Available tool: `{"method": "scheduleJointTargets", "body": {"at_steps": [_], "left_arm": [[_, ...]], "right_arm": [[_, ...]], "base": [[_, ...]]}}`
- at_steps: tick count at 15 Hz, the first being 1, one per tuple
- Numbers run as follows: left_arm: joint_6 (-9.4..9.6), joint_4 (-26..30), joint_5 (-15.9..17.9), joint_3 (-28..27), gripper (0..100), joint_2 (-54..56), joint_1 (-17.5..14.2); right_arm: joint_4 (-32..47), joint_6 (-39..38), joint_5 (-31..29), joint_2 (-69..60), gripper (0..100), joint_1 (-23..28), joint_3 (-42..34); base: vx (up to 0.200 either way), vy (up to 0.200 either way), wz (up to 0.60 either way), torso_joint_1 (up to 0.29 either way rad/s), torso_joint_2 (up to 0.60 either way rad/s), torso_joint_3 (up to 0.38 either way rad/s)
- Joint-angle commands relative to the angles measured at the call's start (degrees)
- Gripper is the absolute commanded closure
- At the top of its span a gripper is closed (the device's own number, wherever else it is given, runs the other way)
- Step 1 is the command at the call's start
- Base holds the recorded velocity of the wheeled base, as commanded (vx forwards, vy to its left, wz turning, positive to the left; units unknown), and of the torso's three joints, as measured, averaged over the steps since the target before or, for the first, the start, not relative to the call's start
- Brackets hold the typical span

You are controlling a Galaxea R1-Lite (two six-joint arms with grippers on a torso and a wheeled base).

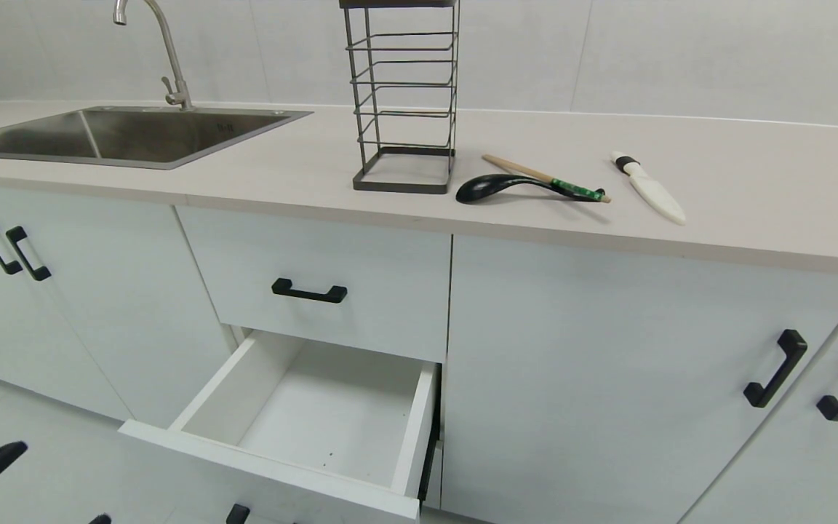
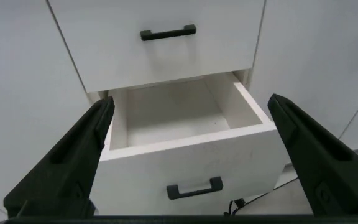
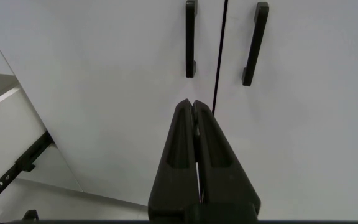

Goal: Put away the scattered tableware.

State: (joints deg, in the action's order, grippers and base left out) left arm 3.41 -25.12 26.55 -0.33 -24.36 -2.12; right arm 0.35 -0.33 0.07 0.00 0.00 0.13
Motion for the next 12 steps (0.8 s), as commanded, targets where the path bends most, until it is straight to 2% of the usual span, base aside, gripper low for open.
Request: {"method": "scheduleJointTargets", "body": {"at_steps": [1,2,3,4,6,7,8,9,12], "left_arm": [[1.33,15.7,1.1,0.2,0,24.1,2.4],[2.04,17.6,1.6,0.3,0,24.4,2.3],[5.82,21.4,2.5,0.3,0,24.4,2.2],[5.90,21.4,0.6,0.2,0,24.4,2.1],[5.38,22.3,-17.4,0.3,0,24.4,2.1],[3.35,22.9,-20.3,0.3,0,24.4,2.1],[3.35,22.9,-20.3,0.3,0,24.4,2.1],[2.56,25.0,-20.0,0.3,0,24.4,2.3],[2.48,24.8,-19.9,0.3,0,24.4,2.3]], "right_arm": [[0.0,0.0,0.0,0.1,100,0.0,0.0],[0.0,0.0,0.0,0.1,100,0.0,0.0],[0.0,0.0,0.0,0.1,100,0.0,0.0],[0.0,0.0,0.0,0.1,100,0.0,0.0],[0.0,0.0,0.0,0.1,100,0.0,0.0],[0.0,0.0,0.0,0.1,100,0.0,0.0],[0.0,0.0,0.0,0.1,100,0.0,0.0],[0.0,0.0,0.0,0.1,100,0.0,0.0],[0.0,0.2,-0.1,0.1,100,0.0,0.0]], "base": [[0.000,0.000,0.00,0.000,0.00,0.000],[0.000,0.000,0.00,0.000,0.00,0.000],[0.000,0.000,0.00,0.000,0.00,0.000],[0.000,0.000,0.00,0.000,0.00,0.000],[0.000,0.000,0.00,0.000,0.00,0.000],[0.000,0.000,0.00,0.000,0.00,0.000],[0.000,0.000,0.00,0.000,0.00,0.000],[0.000,0.000,0.00,0.000,0.00,0.000],[0.000,0.000,0.00,0.000,0.00,0.000]]}}
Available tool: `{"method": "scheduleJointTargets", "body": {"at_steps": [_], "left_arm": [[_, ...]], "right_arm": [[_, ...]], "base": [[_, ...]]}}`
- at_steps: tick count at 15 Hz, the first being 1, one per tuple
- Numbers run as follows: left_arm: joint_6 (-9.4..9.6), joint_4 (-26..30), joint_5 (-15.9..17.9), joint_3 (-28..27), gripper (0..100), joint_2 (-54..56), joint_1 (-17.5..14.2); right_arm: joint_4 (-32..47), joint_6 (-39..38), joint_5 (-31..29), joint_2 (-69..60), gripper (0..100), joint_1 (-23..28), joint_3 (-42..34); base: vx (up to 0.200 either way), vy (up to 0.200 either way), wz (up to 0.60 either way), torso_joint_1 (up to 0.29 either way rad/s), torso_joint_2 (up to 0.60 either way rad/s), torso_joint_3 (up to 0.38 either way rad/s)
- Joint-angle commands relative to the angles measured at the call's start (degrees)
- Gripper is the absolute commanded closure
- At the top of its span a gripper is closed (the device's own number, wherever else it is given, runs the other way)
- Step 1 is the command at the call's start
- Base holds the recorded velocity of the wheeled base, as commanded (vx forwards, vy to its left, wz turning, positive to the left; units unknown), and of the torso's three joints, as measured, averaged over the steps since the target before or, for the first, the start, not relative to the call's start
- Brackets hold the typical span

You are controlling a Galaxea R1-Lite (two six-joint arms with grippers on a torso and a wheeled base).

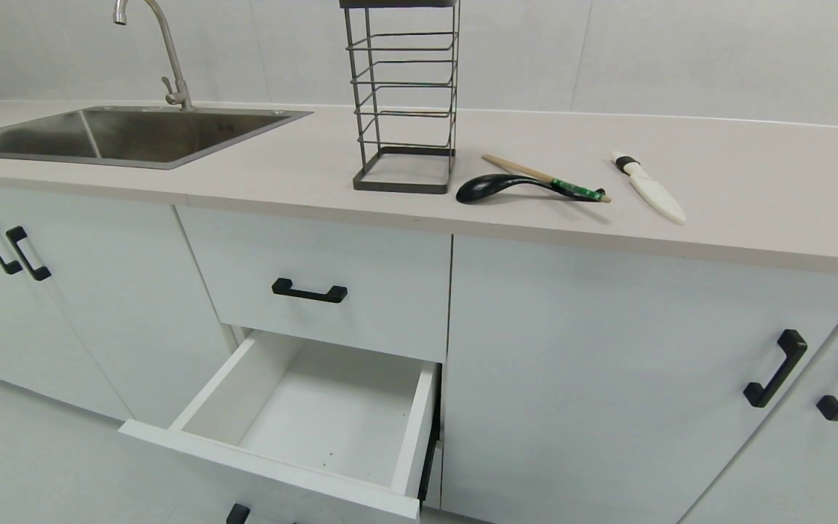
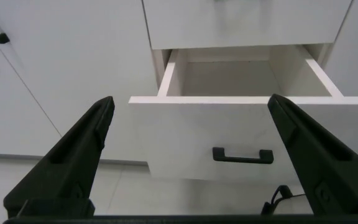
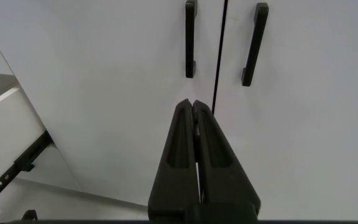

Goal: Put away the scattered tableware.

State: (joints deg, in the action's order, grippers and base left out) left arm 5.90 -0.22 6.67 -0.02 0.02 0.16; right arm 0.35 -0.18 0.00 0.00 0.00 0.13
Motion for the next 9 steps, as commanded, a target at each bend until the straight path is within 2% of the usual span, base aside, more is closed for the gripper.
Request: {"method": "scheduleJointTargets", "body": {"at_steps": [1,2,5,6,9], "left_arm": [[-0.54,0.0,-0.3,0.0,0,0.0,0.0],[-2.12,0.0,-0.7,0.0,0,0.0,-0.1],[-2.65,0.0,-1.6,0.0,0,0.0,-0.1],[-3.97,0.1,-3.2,0.0,0,0.0,-0.1],[-4.58,0.2,-3.0,0.0,0,0.0,-0.1]], "right_arm": [[0.0,0.0,0.0,0.1,100,0.0,0.0],[0.0,0.0,0.0,0.1,100,0.0,0.0],[0.0,0.0,0.0,0.1,100,0.0,0.0],[0.0,0.0,0.0,0.1,100,0.0,0.0],[0.0,0.0,0.0,0.1,100,0.0,0.0]], "base": [[0.000,0.000,0.00,0.000,0.00,0.000],[0.000,0.000,0.00,0.061,-0.14,-0.090],[0.000,0.000,0.00,0.116,-0.25,-0.229],[0.000,0.000,0.00,0.168,-0.37,-0.276],[0.000,0.000,0.00,0.080,-0.52,-0.271]]}}
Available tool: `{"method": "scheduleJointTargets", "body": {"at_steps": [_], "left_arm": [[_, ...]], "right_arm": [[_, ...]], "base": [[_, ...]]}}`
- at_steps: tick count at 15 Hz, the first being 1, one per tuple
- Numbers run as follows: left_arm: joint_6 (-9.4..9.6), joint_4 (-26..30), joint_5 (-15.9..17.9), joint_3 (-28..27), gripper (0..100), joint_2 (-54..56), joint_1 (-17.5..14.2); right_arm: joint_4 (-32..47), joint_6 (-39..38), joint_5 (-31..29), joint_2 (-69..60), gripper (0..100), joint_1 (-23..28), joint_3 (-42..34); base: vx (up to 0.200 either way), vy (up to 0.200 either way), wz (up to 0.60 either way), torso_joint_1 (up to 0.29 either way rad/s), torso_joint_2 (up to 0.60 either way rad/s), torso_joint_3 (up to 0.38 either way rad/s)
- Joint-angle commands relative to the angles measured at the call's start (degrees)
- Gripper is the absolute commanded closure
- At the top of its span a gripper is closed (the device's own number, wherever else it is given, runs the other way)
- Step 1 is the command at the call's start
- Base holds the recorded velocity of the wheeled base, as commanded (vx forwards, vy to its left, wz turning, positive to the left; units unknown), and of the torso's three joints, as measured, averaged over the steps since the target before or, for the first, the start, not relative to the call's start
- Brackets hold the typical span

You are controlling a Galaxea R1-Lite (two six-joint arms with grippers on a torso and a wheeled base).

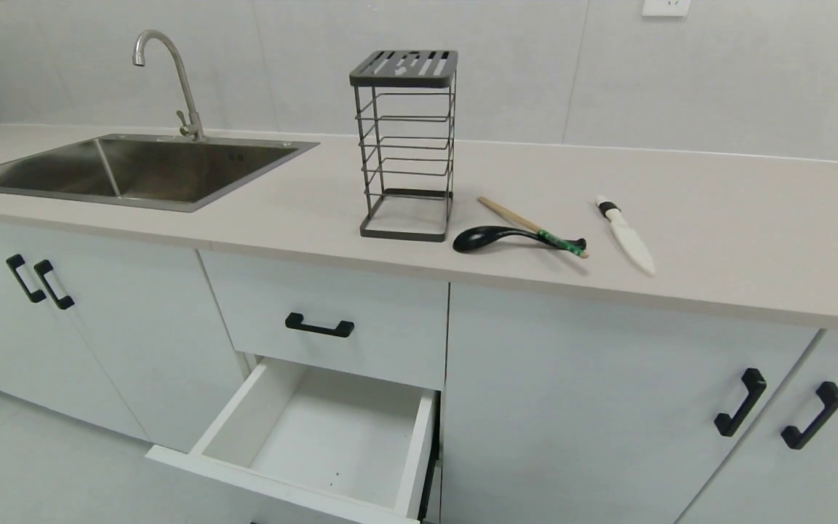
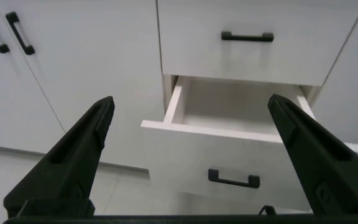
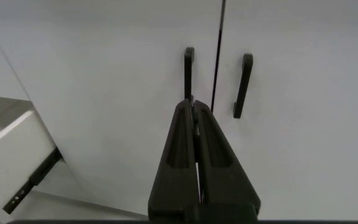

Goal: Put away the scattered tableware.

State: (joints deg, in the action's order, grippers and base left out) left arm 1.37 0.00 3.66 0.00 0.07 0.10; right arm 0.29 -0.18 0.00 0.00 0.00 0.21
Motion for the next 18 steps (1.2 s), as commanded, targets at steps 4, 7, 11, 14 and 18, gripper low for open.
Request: {"method": "scheduleJointTargets", "body": {"at_steps": [4,7,11,14,18], "left_arm": [[-0.22,0.0,-0.1,0.0,0,-0.1,0.0],[-0.22,0.0,0.0,0.0,0,-0.1,-0.1],[-0.22,0.0,0.0,0.0,0,-0.1,0.0],[-0.22,0.0,0.0,0.0,0,-0.1,0.0],[-0.22,0.0,-0.1,0.0,0,-0.1,0.0]], "right_arm": [[0.1,0.0,0.0,0.1,100,0.0,-0.1],[0.1,-0.1,0.0,0.1,100,0.0,0.0],[0.1,-0.1,0.0,0.1,100,0.0,0.0],[0.0,0.2,0.0,0.1,100,0.0,-0.1],[0.0,0.1,0.0,0.1,100,0.0,0.0]], "base": [[0.000,0.000,0.00,0.249,-0.47,-0.272],[0.000,0.000,0.00,0.230,-0.47,-0.266],[0.000,0.000,0.00,0.076,-0.15,-0.087],[0.000,0.000,0.00,0.027,-0.05,-0.032],[0.000,0.000,0.00,0.187,-0.40,-0.215]]}}
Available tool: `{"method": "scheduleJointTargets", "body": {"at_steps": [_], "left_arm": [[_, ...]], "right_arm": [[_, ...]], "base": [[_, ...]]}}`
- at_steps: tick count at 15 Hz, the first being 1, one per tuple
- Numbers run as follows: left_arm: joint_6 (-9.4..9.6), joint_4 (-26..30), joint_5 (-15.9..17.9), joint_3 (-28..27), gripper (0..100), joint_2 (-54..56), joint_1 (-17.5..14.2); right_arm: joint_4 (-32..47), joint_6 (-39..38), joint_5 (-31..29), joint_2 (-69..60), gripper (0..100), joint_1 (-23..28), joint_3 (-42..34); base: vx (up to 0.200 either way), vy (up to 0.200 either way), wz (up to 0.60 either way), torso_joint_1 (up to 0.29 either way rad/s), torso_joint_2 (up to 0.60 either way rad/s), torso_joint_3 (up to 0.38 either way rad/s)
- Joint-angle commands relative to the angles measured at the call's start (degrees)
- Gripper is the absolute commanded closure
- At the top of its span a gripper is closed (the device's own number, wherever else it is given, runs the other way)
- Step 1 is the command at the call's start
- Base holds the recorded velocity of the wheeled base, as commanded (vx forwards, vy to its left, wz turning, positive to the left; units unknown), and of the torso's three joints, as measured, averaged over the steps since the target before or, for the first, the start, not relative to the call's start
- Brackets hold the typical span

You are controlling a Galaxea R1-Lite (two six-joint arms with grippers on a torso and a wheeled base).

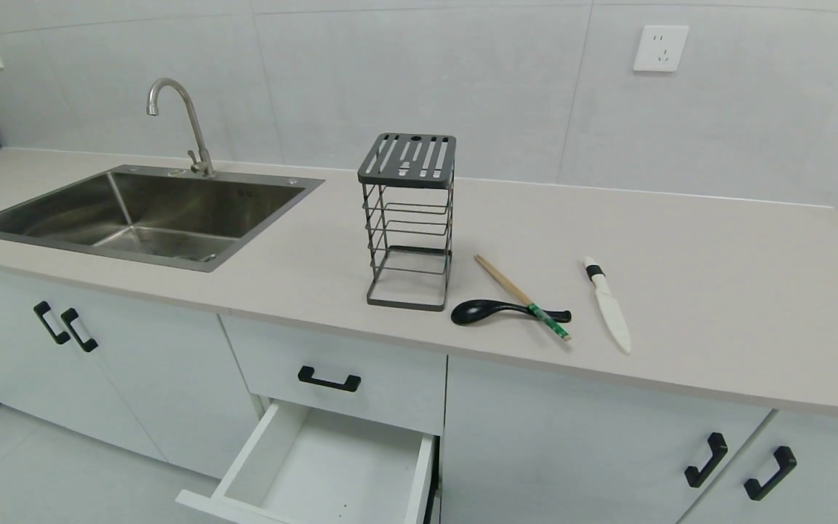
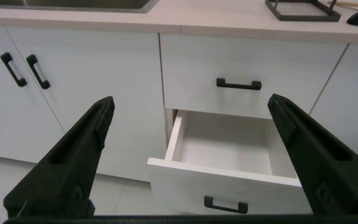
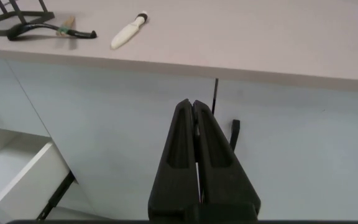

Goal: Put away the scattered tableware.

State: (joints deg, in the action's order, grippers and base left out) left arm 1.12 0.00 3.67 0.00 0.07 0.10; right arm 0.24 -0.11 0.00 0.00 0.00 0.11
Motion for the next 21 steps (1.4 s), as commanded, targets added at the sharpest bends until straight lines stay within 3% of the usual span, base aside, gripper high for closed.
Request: {"method": "scheduleJointTargets", "body": {"at_steps": [1,11,17,18,19,21], "left_arm": [[0.02,0.0,0.0,0.0,0,-0.1,0.0],[0.02,0.0,0.0,0.0,0,-0.1,0.0],[0.02,0.0,0.0,0.0,0,-0.1,0.0],[0.02,0.0,-0.1,0.0,0,-0.1,0.0],[0.02,0.0,0.0,0.0,0,-0.1,0.0],[0.02,0.0,0.0,0.0,0,-0.1,0.0]], "right_arm": [[0.0,0.0,0.0,0.1,100,0.0,0.1],[0.0,0.0,0.1,0.1,100,0.0,0.1],[0.1,0.3,0.1,0.1,100,0.0,0.1],[-2.4,3.6,0.9,0.2,100,0.2,2.2],[-4.2,5.0,3.0,4.0,100,1.2,9.1],[-4.6,8.5,11.2,11.2,100,1.6,14.3]], "base": [[0.000,0.000,0.00,0.256,-0.49,-0.271],[0.000,0.000,0.00,0.248,-0.52,-0.279],[0.000,0.000,0.00,0.034,-0.06,-0.031],[0.000,0.000,0.00,0.000,0.00,0.000],[0.000,0.000,0.00,0.000,0.00,0.000],[0.000,0.000,0.00,0.000,0.00,0.000]]}}
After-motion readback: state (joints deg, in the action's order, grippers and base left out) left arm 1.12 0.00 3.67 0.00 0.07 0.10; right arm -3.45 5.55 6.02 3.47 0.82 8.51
